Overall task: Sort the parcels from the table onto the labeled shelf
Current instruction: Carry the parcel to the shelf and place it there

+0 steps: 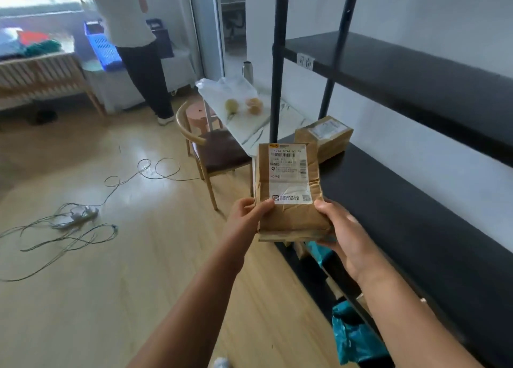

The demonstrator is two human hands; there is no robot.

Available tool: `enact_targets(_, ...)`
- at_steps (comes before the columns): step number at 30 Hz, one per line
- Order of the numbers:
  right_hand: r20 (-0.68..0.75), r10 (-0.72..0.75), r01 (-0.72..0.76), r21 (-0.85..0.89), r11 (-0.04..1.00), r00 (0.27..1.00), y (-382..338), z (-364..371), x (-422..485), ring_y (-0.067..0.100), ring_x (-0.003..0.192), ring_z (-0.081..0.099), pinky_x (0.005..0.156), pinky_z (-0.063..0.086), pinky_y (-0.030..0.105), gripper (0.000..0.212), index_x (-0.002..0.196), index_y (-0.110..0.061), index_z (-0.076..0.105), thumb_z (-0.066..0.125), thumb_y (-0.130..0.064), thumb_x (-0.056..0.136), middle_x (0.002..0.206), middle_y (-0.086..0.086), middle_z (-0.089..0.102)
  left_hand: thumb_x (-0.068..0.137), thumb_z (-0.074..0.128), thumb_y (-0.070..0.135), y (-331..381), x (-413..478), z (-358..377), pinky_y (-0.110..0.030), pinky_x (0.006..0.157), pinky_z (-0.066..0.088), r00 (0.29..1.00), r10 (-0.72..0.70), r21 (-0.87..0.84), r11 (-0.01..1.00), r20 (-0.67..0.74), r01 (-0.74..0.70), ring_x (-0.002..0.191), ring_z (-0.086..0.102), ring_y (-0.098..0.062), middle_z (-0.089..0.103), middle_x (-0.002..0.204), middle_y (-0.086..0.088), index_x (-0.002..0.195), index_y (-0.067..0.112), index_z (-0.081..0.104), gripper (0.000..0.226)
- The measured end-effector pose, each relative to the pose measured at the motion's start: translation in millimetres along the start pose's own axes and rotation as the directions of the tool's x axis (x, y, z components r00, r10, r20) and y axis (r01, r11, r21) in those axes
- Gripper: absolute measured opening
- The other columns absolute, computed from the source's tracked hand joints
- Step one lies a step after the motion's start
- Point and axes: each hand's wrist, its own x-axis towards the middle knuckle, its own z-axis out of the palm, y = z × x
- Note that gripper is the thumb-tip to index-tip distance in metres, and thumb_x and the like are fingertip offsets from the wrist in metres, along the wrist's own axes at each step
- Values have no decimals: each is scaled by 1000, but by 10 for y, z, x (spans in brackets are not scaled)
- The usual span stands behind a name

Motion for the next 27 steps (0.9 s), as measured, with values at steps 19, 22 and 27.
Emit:
enact_targets(19, -319, -495, 432, -252, 866, 808, -2205, 445, 1096, 9, 107, 69, 90, 57, 31, 89, 144, -32, 50, 53, -77, 67, 124, -9, 69, 92, 66, 33, 2519, 1818, 90, -25, 80, 52, 859, 381, -151, 924, 341, -350, 89, 68, -13, 70, 106, -4, 125, 11, 60, 40)
enact_targets(22, -328, -508, 425, -294, 856, 797, -2386, 365, 1251, 11, 107, 70, 88, 56, 28, 83, 141, -35, 52, 50, -78, 70, 124, -9, 69, 93, 65, 35, 2744, 2027, 225, -23, 81, 50, 807, 423, -143, 905, 412, -401, 83, 69, -6, 72, 99, 3, 124, 14, 65, 38)
enact_targets(27, -368, -496, 425, -259, 867, 787, -2618, 282, 1475, 17, 114, 68, 100, 55, 44, 66, 130, -41, 54, 50, -76, 74, 128, -10, 67, 93, 64, 40, 3049, 2371, 385, -17, 71, 52, 732, 436, -111, 887, 523, -449, 74, 71, -1, 75, 84, 11, 115, 19, 72, 32)
